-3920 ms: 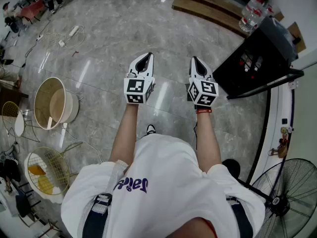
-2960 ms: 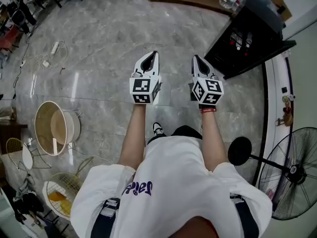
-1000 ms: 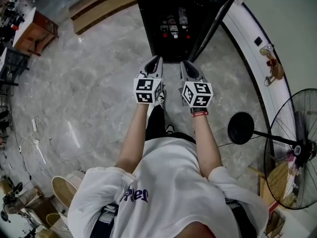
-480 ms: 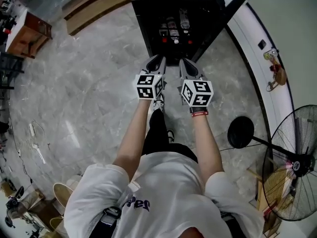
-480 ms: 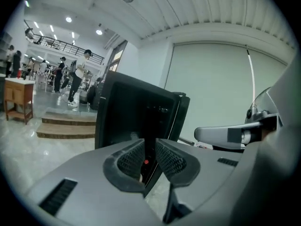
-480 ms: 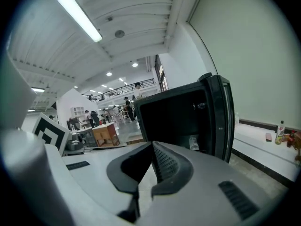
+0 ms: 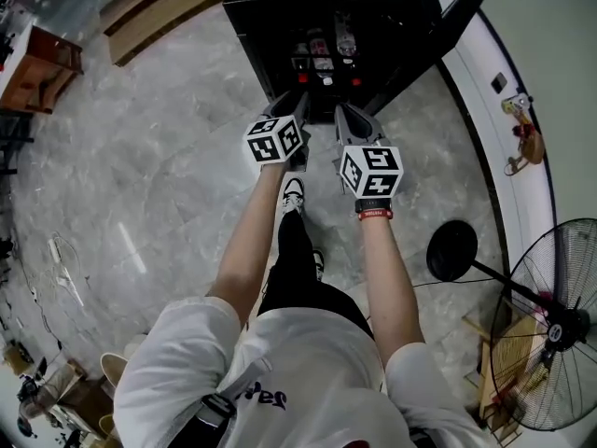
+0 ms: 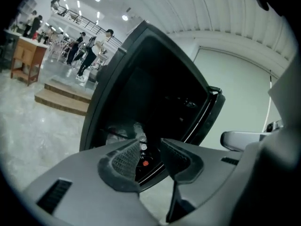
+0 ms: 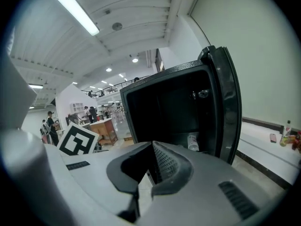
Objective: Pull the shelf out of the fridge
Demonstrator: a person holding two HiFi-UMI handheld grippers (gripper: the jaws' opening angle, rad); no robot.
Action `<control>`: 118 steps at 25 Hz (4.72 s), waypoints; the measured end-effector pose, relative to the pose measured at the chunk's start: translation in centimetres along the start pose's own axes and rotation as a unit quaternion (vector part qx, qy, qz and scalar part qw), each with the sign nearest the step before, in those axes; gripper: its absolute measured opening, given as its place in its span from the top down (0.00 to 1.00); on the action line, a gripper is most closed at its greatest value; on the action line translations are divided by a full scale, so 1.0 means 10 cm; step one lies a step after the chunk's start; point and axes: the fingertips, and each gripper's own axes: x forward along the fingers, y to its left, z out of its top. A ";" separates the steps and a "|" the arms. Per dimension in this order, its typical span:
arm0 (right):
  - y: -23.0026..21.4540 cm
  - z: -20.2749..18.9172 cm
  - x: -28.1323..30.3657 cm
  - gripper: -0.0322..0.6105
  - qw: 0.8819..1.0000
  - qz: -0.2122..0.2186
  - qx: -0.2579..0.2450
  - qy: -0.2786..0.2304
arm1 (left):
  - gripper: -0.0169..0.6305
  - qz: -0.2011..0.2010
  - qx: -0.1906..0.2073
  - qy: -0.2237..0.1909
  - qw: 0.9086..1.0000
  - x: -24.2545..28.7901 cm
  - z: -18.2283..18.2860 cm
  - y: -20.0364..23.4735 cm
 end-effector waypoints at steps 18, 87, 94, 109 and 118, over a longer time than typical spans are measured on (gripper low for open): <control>-0.23 -0.03 1.03 0.93 1.000 -0.020 -0.024 0.004 | 0.66 -0.072 -0.296 -0.048 0.951 1.33 -0.23 0.76; -1.12 -0.62 1.80 0.93 0.997 -0.073 0.035 0.017 | 0.93 -0.094 -0.445 -0.209 0.866 2.59 -0.04 1.52; -1.16 -0.59 1.70 0.93 0.996 -0.077 0.044 0.013 | 0.92 -0.081 -0.419 -0.194 0.883 2.51 -0.10 1.50; -1.21 -0.43 1.50 0.93 0.996 -0.078 0.047 0.006 | 0.92 -0.073 -0.429 -0.192 0.880 2.36 -0.20 1.45; -1.19 -0.44 1.40 0.93 0.996 -0.077 0.043 0.012 | 0.92 -0.068 -0.433 -0.188 0.879 2.24 -0.27 1.39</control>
